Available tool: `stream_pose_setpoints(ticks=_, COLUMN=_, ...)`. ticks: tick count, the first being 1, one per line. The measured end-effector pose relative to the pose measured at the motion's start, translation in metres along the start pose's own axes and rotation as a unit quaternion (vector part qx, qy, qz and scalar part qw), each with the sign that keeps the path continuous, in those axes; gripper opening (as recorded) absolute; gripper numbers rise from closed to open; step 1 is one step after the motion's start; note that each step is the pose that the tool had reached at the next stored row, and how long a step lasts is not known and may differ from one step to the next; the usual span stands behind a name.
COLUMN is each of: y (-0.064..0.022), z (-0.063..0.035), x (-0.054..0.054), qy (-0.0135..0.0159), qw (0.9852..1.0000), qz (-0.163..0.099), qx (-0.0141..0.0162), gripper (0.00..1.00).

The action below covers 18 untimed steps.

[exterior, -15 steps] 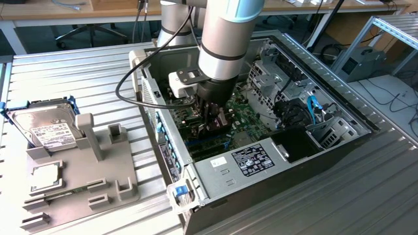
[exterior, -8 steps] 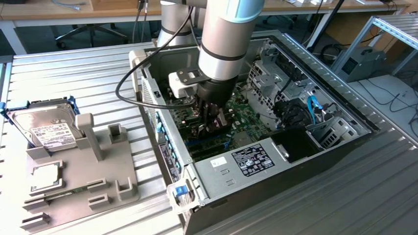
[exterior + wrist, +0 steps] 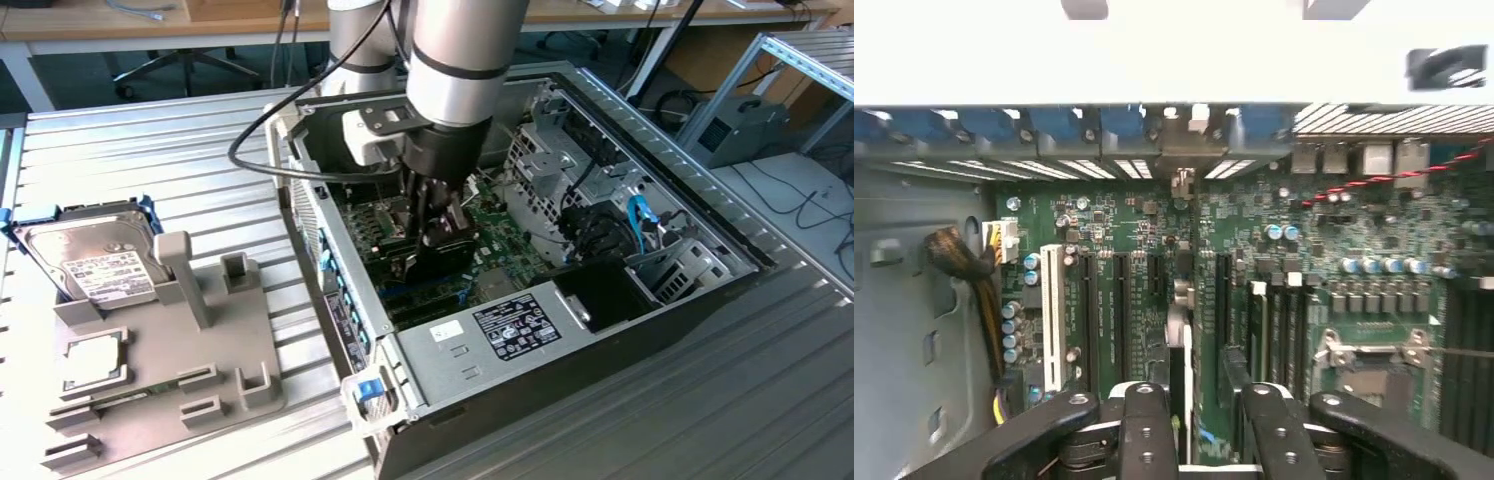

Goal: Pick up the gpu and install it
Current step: 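Insert the gpu into the slot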

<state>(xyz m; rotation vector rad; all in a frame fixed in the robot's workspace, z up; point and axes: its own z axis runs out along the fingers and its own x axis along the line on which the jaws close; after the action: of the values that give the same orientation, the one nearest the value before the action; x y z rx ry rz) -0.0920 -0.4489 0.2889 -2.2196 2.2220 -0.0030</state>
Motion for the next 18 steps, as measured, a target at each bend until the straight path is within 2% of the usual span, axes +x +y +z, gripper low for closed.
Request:
stream_pose_setpoints(ticks=3, y=0.0, z=-0.0019, x=-0.006, qy=0.0008, qw=1.0, qz=0.0, qx=-0.0001, gripper=0.32)
stream_pose_setpoints(ticks=4, y=-0.0006, z=-0.0019, x=-0.006, qy=0.0007, qw=1.0, qz=0.0, qx=-0.0006, gripper=0.25)
stream_pose_setpoints(ticks=6, y=-0.0021, z=-0.0019, x=-0.006, qy=0.0007, qw=1.0, qz=0.0, qx=-0.0026, gripper=0.13)
stream_pose_setpoints(ticks=9, y=-0.0066, z=-0.002, x=-0.006, qy=0.0008, qw=1.0, qz=0.0, qx=-0.0066, gripper=0.11)
stream_pose_setpoints(ticks=14, y=-0.0174, z=-0.0019, x=-0.006, qy=0.0008, qw=0.9999, qz=0.0, qx=-0.0157, gripper=0.11)
stream_pose_setpoints(ticks=16, y=-0.026, z=-0.0019, x=-0.006, qy=0.0008, qw=0.9997, qz=0.0, qx=-0.0227, gripper=0.11)
stream_pose_setpoints(ticks=18, y=-0.0319, z=-0.0019, x=-0.006, qy=0.0008, qw=0.9996, qz=0.0, qx=-0.0269, gripper=0.11)
